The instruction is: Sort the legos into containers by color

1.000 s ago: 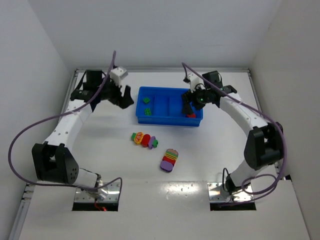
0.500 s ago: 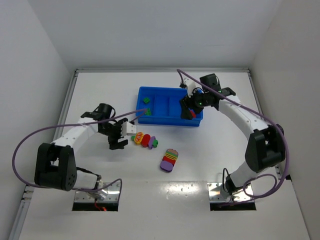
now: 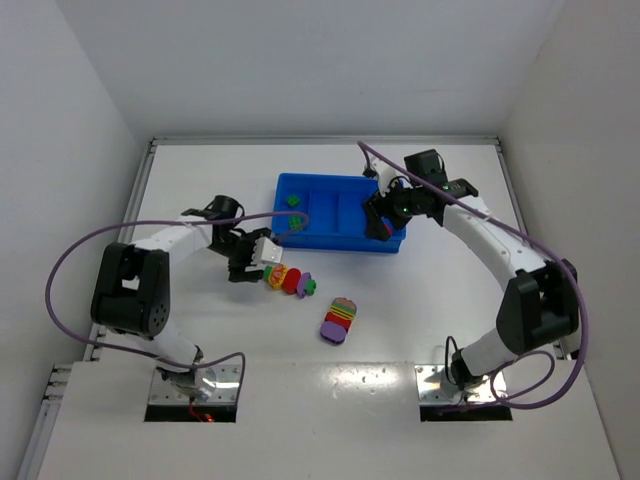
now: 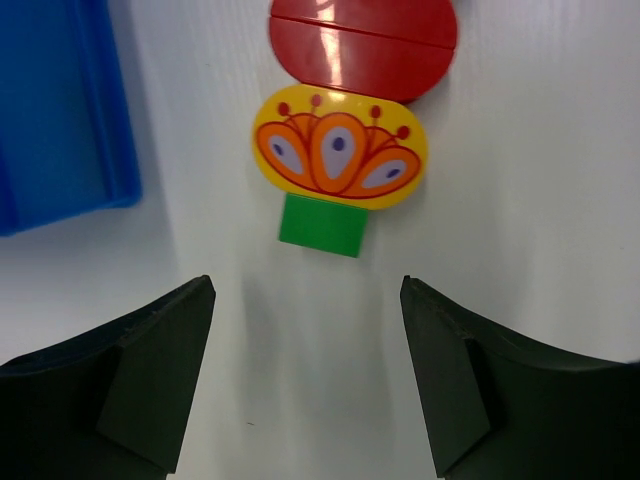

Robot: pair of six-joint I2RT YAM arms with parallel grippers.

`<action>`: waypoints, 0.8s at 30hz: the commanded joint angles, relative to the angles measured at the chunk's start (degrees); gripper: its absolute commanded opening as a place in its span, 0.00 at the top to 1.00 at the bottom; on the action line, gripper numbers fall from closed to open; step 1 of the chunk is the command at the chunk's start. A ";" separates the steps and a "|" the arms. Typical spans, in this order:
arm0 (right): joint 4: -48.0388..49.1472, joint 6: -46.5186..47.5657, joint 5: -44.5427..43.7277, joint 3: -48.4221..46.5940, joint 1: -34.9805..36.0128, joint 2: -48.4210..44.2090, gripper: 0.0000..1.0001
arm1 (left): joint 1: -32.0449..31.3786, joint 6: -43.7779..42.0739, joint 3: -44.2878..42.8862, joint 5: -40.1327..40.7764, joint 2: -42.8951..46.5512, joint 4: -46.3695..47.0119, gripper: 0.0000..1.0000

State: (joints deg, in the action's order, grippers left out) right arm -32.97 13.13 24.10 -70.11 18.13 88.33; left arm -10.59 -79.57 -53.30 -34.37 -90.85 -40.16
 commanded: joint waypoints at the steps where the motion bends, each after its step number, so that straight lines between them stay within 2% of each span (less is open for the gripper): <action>1: 1.77 0.85 0.25 0.50 -0.20 -2.38 0.24 | -0.48 -2.78 -3.22 -3.34 -2.48 1.75 0.19; 19: 2.30 0.85 -1.86 0.50 -0.73 -1.85 0.24 | -5.75 -1.03 -2.78 -3.86 -4.78 1.75 0.21; 24: 2.82 0.85 -2.39 -0.03 -0.73 -1.32 0.24 | -5.76 -1.03 -2.78 -3.86 -5.39 1.75 0.25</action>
State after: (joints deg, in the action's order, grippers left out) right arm -32.34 13.15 21.91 -69.82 17.65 87.96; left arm -15.84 -79.46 -56.38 -35.11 -95.33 -38.48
